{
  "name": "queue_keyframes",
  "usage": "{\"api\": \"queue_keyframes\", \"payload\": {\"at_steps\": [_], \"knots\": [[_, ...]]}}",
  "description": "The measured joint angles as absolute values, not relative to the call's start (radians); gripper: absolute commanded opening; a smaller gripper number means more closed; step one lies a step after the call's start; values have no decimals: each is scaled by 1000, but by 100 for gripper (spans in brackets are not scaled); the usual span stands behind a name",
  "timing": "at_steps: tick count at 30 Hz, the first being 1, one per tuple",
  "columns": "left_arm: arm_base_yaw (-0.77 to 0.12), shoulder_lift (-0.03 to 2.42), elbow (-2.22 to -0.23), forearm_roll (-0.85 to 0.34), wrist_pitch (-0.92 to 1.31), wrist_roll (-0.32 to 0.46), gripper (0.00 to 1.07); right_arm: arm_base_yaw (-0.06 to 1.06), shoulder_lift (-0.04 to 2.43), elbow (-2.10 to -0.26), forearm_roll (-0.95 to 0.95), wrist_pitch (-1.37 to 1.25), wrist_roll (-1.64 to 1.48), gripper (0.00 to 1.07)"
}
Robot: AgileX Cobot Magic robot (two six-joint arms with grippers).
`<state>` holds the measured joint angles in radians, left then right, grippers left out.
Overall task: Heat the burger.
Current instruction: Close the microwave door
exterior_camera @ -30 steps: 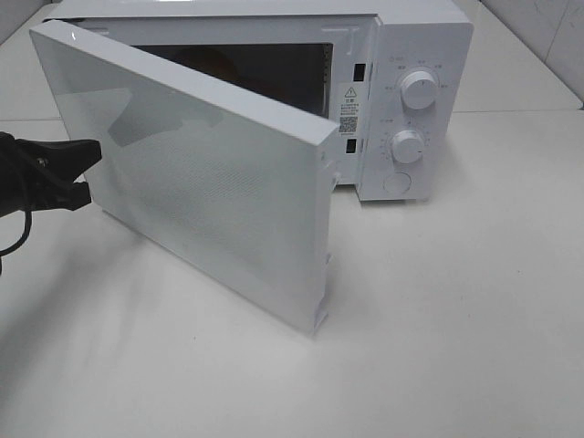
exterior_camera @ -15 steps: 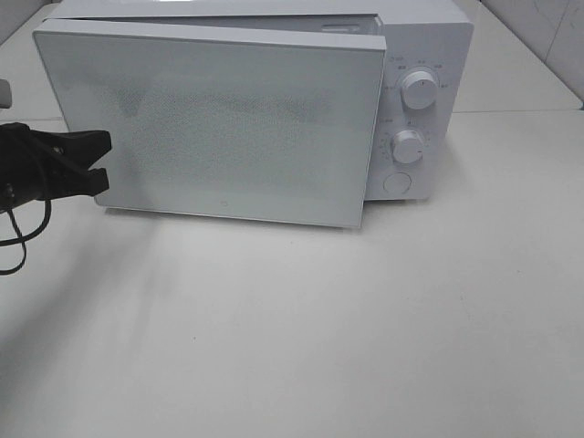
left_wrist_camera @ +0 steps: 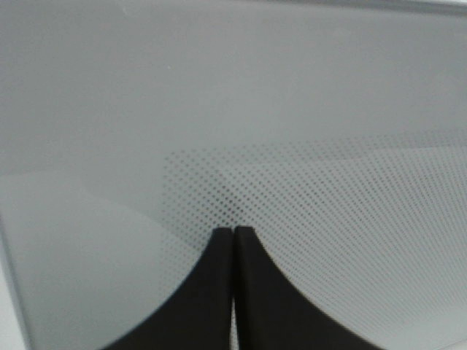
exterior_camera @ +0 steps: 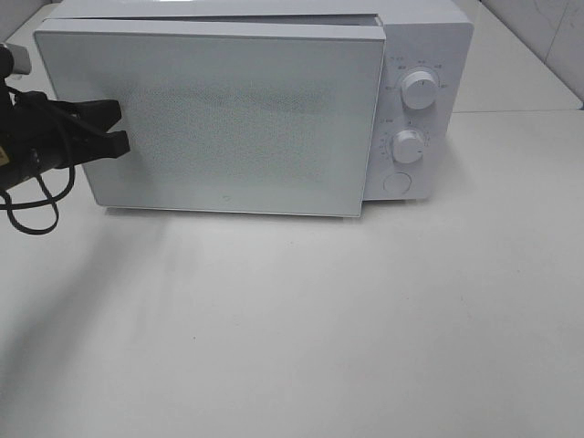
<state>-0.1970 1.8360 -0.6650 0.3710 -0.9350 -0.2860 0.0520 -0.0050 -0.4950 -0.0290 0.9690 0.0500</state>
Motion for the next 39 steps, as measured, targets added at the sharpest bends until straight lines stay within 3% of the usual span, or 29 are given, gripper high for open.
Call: {"api": "queue_keyframes", "payload": {"at_steps": [14,23,34,39], "knots": [[-233,1903,-705,392,-912,-283,0,52,-5,-495,-29,969,50,47],[-285,1903,-705,284,-899,-204,0,52,-5,-495,-29,969,50,47],[-347,1918,-756,264,-870,-189,0,52,-5,-495,-29,969,50,47],[-412,1953,-803,196,-868,-107,0,52,-5,-495,-29,969,50,47]]}}
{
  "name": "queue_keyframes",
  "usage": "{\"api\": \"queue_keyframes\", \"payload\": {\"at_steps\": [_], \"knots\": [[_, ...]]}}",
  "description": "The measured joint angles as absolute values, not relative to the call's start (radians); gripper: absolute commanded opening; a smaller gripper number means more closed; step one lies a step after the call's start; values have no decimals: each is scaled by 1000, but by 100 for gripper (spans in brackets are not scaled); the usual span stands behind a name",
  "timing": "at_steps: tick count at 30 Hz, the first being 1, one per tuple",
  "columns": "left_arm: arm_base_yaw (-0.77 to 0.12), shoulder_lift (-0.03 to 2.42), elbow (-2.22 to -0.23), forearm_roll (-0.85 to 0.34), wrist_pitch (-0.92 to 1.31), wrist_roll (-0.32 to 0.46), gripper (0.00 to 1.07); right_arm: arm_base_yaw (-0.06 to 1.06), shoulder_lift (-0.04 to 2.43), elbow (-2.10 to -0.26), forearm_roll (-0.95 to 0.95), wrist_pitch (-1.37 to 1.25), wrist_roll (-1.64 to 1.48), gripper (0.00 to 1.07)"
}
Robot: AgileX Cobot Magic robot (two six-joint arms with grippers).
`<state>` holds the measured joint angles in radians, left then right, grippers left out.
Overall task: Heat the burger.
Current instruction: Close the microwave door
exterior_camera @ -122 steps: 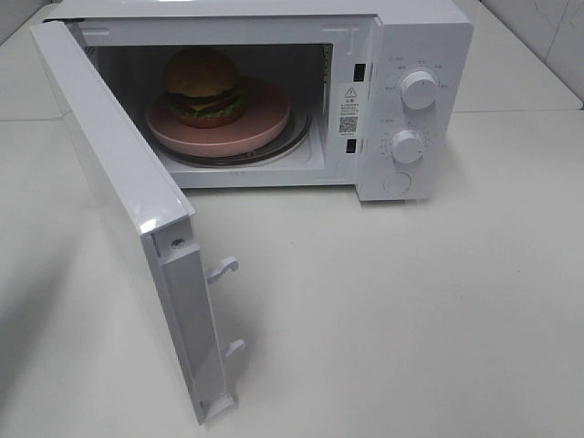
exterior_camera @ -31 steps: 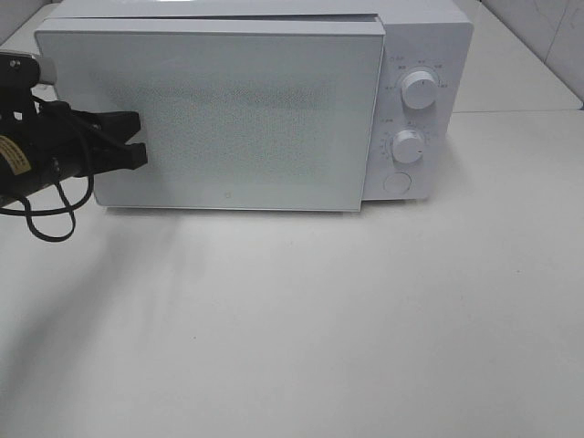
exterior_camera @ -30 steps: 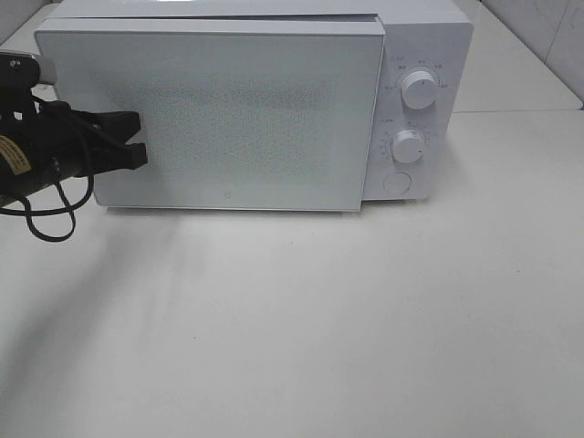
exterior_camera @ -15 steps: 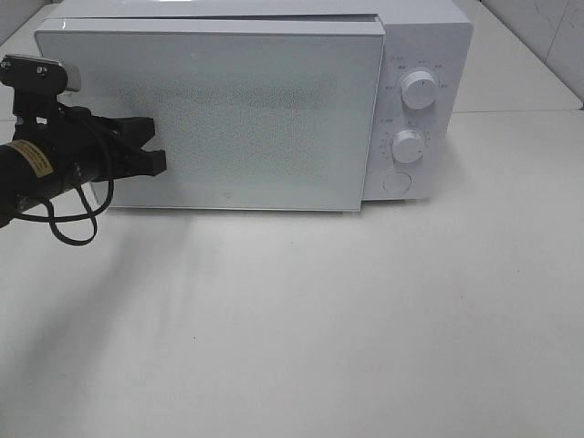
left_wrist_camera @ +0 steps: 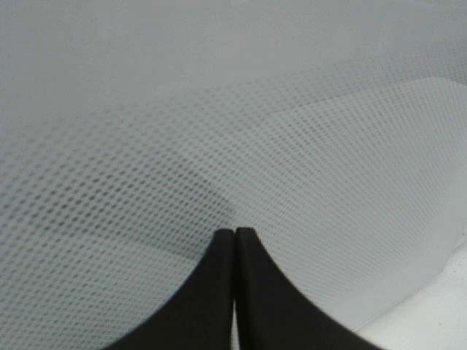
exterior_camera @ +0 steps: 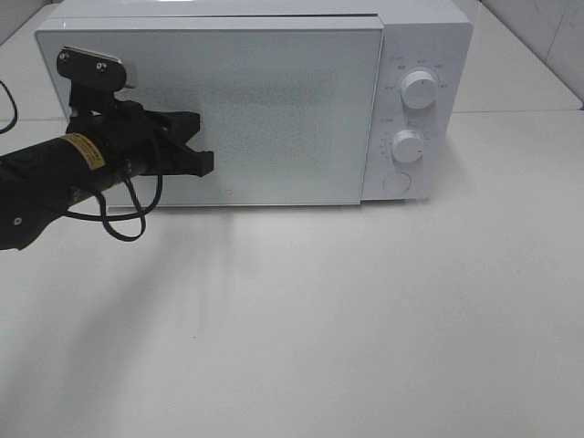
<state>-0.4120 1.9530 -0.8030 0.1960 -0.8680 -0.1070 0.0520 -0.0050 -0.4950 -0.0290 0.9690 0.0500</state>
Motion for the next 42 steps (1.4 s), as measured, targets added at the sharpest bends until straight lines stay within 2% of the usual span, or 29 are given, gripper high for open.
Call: {"api": "queue_keyframes", "payload": {"at_steps": [8,24,30,37,42], "knots": [[-480,1995,-855,108,-870,-61,0,52,-5,-495,-29,969,50,47],[-586,2063,-1016,104,-834,-57,0,52,-5,-495,-29,969,50,47],[-599,2065,-1031,90,-834,-57,0,52,-5,-495,-29,969,50,47],[-634,2058,-1040,20,-805,-55,0,52,-5,-495,-29,969,50,47],[-657,2033,-1050,-38,-743,-15,0,52,-5,-495,-29,969,50,47]]}}
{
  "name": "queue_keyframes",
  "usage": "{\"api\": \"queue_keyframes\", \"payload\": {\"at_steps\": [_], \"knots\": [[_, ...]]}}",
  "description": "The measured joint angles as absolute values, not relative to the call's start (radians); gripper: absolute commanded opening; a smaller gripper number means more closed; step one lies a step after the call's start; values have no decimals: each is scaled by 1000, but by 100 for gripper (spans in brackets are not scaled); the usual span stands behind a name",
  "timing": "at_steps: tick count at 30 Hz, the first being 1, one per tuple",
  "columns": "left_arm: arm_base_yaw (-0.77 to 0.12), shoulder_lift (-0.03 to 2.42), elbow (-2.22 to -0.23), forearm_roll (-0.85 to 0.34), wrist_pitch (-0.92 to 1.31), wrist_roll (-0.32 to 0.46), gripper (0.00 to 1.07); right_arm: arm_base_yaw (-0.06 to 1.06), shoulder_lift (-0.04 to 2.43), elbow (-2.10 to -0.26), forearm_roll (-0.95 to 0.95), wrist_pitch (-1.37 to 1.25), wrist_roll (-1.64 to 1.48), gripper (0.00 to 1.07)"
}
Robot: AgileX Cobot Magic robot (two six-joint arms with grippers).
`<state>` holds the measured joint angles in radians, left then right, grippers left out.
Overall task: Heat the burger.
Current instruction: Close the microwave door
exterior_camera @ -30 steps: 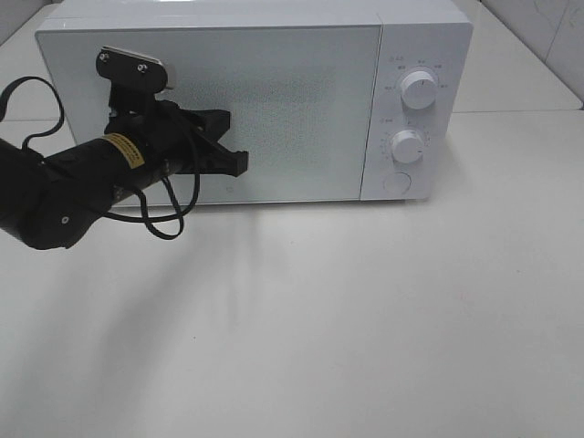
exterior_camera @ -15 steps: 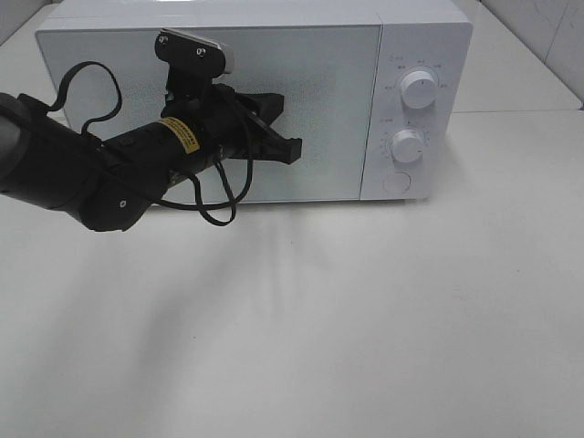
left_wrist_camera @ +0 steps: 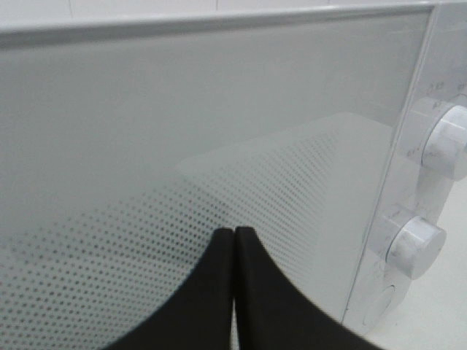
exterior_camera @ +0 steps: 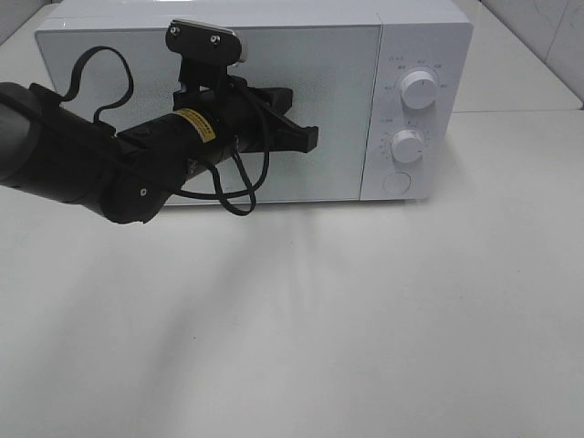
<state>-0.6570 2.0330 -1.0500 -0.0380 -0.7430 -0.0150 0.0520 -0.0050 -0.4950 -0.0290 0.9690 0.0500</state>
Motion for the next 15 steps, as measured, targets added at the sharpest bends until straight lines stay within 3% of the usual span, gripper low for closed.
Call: {"api": "queue_keyframes", "payload": {"at_steps": [7,15], "knots": [[-704,1972,-1066,-118,-708,23,0,52,-5,-495,-29,969,50,47],[-790,1910,-1068,-122,-586,33,0,52,-5,-495,-29,969,50,47]]}}
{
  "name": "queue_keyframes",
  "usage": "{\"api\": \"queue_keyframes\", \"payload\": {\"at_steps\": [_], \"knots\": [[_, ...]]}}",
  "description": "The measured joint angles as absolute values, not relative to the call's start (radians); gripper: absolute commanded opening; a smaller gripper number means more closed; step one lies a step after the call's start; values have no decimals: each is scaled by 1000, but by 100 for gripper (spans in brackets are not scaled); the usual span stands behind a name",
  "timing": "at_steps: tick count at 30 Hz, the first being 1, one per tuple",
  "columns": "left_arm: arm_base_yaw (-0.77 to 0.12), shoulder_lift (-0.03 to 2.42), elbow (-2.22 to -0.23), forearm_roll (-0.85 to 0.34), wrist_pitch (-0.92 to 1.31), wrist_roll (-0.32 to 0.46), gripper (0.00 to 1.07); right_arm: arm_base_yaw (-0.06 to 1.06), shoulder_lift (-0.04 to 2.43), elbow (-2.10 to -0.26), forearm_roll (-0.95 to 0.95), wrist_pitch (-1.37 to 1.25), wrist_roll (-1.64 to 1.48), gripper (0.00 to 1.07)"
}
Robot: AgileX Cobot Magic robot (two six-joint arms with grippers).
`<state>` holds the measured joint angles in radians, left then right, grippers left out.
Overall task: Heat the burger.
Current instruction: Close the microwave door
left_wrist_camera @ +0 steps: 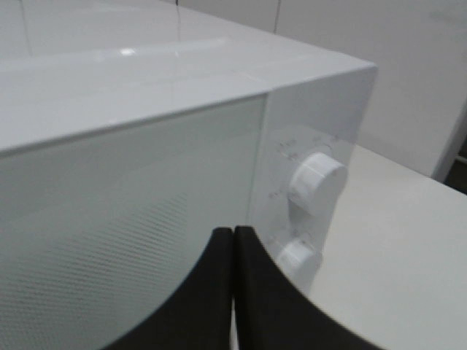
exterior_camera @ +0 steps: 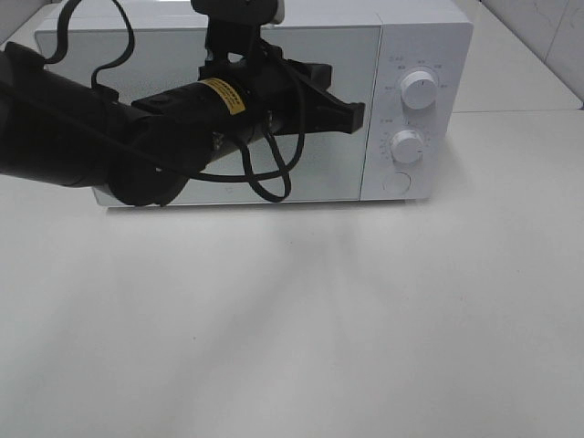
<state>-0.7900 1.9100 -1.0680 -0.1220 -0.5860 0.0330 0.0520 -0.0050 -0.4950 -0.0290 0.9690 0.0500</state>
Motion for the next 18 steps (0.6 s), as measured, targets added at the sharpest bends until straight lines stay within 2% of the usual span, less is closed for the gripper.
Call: {"api": "queue_keyframes", "payload": {"at_steps": [3,8,17,18], "knots": [[-809,1893,-1068,-121,-515,50,0,52,-5,-495,-29,969,50,47],[-843,1801,-1068,-120,-252,103,0,52,-5,-495,-29,969,50,47],[-848,1652,-1068,-120,98,111,0,52,-5,-495,-29,969,50,47],[-849,1621,-1068,-120,208,109,0,52,-5,-495,-29,969,50,47]]}}
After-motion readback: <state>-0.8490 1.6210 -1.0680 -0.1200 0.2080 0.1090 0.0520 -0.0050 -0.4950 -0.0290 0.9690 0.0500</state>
